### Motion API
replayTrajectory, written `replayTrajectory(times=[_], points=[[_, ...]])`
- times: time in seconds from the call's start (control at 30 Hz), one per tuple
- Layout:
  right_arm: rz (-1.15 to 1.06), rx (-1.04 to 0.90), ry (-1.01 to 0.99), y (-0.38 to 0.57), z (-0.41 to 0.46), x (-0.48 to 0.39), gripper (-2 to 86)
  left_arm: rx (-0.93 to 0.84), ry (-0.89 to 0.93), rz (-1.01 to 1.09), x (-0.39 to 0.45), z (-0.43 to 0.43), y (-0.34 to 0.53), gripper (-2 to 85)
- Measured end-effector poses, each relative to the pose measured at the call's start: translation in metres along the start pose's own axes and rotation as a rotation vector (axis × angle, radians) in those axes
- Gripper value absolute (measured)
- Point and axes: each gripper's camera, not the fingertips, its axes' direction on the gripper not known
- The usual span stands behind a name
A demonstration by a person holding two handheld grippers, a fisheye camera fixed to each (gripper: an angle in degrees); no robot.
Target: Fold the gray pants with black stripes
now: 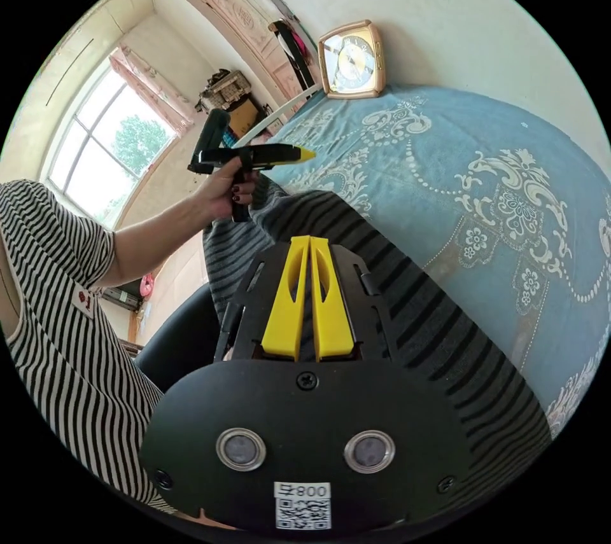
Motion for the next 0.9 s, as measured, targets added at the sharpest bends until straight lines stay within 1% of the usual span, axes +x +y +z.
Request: replayTrajectory(times=[0.03, 0.07, 0.13, 0.2, 0.23, 0.33, 0.4, 0.47, 0.53, 0.6, 0.67, 0.73, 0.8, 0.87, 0.9], points=[[0.026, -0.065, 0.039, -0.005, 0.016, 0.011, 0.1, -0.009, 0.043, 0.004, -0.004, 0.001, -0.003, 1.0], [0.034, -0.105, 0.046, -0.008, 0.024, 0.016, 0.1, -0.030, 0.049, 0.024, -0.003, 0.002, -0.003, 1.4], [0.047, -0.195, 0.035, -0.012, 0.049, 0.032, 0.1, -0.079, 0.001, 0.066, 0.001, 0.004, -0.001, 2.5], [0.069, -0.237, 0.029, -0.012, 0.063, 0.039, 0.1, -0.156, -0.035, 0.093, 0.002, 0.011, 0.003, 4.8], [0.069, -0.236, 0.037, -0.011, 0.068, 0.040, 0.1, -0.209, -0.046, 0.102, 0.000, 0.016, 0.005, 6.9], [0.051, -0.233, 0.055, -0.011, 0.073, 0.042, 0.1, -0.324, -0.088, 0.074, -0.010, 0.030, 0.009, 8.6], [0.047, -0.235, 0.048, -0.011, 0.076, 0.046, 0.2, -0.364, -0.056, 0.048, -0.018, 0.035, 0.008, 8.4], [0.049, -0.234, 0.033, -0.011, 0.078, 0.050, 0.2, -0.391, 0.046, 0.051, -0.025, 0.036, 0.007, 5.0], [0.058, -0.235, 0.004, -0.012, 0.079, 0.056, 0.3, -0.352, 0.061, 0.097, -0.022, 0.027, 0.011, 3.9], [0.061, -0.222, -0.049, -0.012, 0.073, 0.060, 0.3, -0.262, 0.084, 0.182, -0.015, 0.008, 0.022, 3.3], [0.069, -0.151, -0.146, -0.012, 0.056, 0.064, 0.4, -0.148, 0.113, 0.315, -0.003, -0.021, 0.043, 2.9], [0.091, -0.026, -0.196, -0.015, 0.029, 0.073, 0.6, -0.116, 0.131, 0.355, 0.000, -0.035, 0.057, 2.7], [0.075, 0.051, -0.221, -0.023, 0.014, 0.078, 0.9, -0.089, 0.151, 0.377, 0.003, -0.045, 0.070, 2.6], [-0.001, 0.044, -0.234, -0.038, 0.013, 0.078, 1.6, -0.067, 0.160, 0.396, 0.006, -0.054, 0.084, 2.4], [-0.056, -0.013, -0.233, -0.050, 0.020, 0.076, 2.6, -0.064, 0.164, 0.397, 0.006, -0.056, 0.087, 2.4]])
